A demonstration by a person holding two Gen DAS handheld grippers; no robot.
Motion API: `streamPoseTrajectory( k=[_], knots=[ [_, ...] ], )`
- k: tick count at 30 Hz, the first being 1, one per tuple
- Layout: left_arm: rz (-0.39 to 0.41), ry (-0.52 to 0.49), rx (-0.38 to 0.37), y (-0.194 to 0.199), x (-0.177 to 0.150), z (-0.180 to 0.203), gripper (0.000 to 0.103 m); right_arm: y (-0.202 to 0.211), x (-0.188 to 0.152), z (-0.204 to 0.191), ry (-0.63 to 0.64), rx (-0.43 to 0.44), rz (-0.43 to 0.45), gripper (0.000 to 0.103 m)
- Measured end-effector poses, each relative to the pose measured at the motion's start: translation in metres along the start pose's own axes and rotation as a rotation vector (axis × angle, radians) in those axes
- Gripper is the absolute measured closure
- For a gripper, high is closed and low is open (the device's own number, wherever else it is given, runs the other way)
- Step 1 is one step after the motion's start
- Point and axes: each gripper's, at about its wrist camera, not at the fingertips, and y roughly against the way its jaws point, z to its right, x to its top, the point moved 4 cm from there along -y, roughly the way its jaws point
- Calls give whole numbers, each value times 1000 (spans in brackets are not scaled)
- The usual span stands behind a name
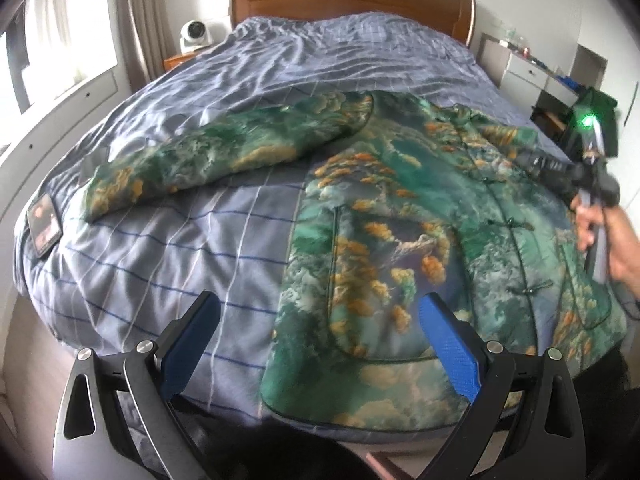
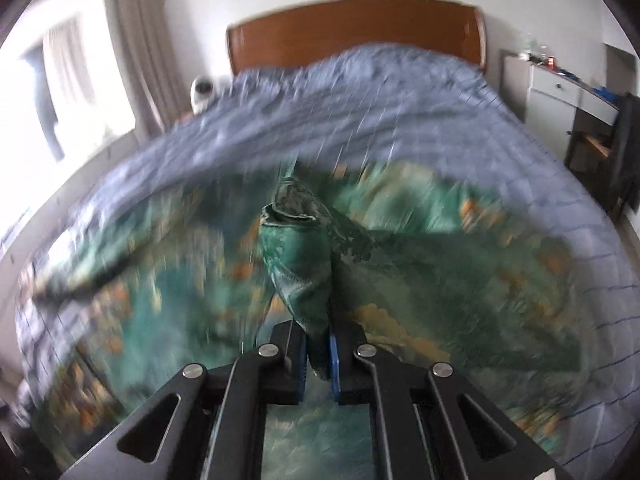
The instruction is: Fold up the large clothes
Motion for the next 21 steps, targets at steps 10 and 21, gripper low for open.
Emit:
streamPoseTrajectory(
  k=[10,21],
  knots=[
    [-29,-167,-108,-33,45,66,3,13,-61,-17,-15,137,-107,48],
    [-218,-242,-399,-159,140,227,4,132,-111,16,-90,162,1,46]
  ],
)
